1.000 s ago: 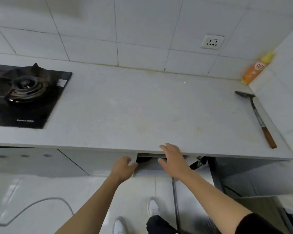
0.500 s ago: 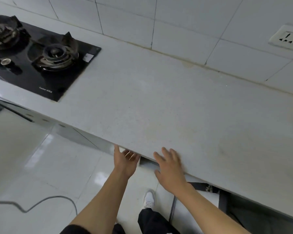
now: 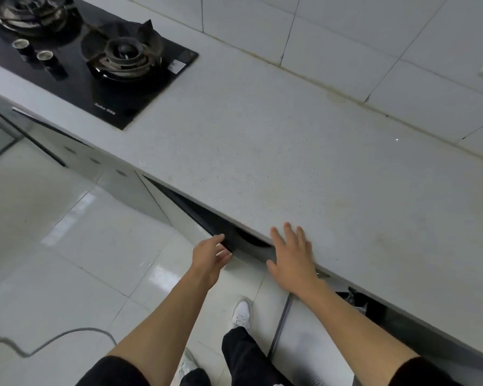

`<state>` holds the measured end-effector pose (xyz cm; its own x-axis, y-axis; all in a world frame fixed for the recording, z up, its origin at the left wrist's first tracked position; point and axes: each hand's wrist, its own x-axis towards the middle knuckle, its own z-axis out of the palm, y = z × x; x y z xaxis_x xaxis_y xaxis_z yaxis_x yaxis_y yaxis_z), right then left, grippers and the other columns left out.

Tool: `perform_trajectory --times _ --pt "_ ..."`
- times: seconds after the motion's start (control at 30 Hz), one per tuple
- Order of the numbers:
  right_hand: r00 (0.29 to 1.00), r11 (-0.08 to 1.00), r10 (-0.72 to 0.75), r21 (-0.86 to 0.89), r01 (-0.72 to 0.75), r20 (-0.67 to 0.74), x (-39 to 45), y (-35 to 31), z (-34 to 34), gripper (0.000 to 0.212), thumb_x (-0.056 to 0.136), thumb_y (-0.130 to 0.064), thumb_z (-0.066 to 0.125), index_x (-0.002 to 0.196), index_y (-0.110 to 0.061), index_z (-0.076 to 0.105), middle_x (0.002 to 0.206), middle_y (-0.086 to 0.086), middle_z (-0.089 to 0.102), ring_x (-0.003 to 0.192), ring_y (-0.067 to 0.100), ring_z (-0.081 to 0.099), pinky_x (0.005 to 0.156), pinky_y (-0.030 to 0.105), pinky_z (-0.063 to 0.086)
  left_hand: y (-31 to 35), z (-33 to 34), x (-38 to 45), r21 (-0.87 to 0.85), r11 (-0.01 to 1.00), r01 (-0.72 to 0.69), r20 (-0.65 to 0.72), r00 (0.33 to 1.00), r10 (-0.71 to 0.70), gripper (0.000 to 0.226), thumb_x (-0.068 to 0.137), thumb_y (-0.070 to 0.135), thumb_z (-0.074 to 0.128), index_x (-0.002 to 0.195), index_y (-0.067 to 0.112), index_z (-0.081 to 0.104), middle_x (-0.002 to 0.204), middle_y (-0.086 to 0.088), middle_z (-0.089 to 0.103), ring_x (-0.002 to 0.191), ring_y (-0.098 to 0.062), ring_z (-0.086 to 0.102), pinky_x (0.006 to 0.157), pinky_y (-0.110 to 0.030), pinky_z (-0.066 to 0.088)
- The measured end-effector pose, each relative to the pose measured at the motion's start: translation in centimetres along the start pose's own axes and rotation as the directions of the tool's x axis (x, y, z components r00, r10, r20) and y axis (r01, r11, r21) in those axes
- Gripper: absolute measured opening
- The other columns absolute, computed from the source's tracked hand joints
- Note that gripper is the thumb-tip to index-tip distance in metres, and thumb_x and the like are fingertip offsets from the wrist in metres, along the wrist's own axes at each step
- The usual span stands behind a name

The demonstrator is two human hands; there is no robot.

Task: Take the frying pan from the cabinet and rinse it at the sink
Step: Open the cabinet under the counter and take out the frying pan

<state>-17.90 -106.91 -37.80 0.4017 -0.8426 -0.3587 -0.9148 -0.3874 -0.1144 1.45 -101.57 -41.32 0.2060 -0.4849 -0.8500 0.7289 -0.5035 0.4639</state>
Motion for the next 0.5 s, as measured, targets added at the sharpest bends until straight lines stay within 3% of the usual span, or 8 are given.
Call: perform_trajectory --times 0.2,0.33,0.5 --pt "0.999 0.998 0.042 -0.037 -0.041 0.017 -0.3 -2.3 0.7 0.084 0.093 -0.040 0.053 0.153 -0.020 -0.003 0.159 0.020 -0.008 0.145 0.042 -0.007 0.117 0.056 0.011 -1.1 -6.2 -2.2 0.389 0.919 -0.063 -0.225 0.961 0.161 0.026 0.087 0.018 0.071 0.100 0.010 0.050 0.096 -0.018 0.063 0.069 -0.024 0.058 0.072 -0.040 0.058" --pt "0.997 0.995 -0.078 -0.066 0.078 0.000 0.3 -5.0 0.7 0.082 0.094 -0.039 0.053 0.153 -0.017 0.001 0.160 0.018 -0.003 0.146 0.039 -0.003 0.119 0.051 0.011 -1.4 -10.5 -3.6 0.577 0.806 -0.130 -0.213 0.929 0.302 0.027 0.085 0.013 0.068 0.102 0.015 0.047 0.094 -0.012 0.066 0.075 -0.020 0.066 0.054 -0.030 0.048" --pt "0.993 0.991 -0.112 -0.065 0.114 0.026 2.3 -8.3 0.2 0.087 0.093 -0.039 0.054 0.153 -0.018 -0.006 0.160 0.020 -0.003 0.146 0.038 -0.003 0.120 0.049 0.009 -1.1 -15.0 -4.4 0.733 0.655 -0.184 -0.172 0.881 0.440 0.030 0.082 0.007 0.062 0.106 0.014 0.047 0.093 -0.011 0.065 0.079 -0.026 0.064 0.062 -0.035 0.055"
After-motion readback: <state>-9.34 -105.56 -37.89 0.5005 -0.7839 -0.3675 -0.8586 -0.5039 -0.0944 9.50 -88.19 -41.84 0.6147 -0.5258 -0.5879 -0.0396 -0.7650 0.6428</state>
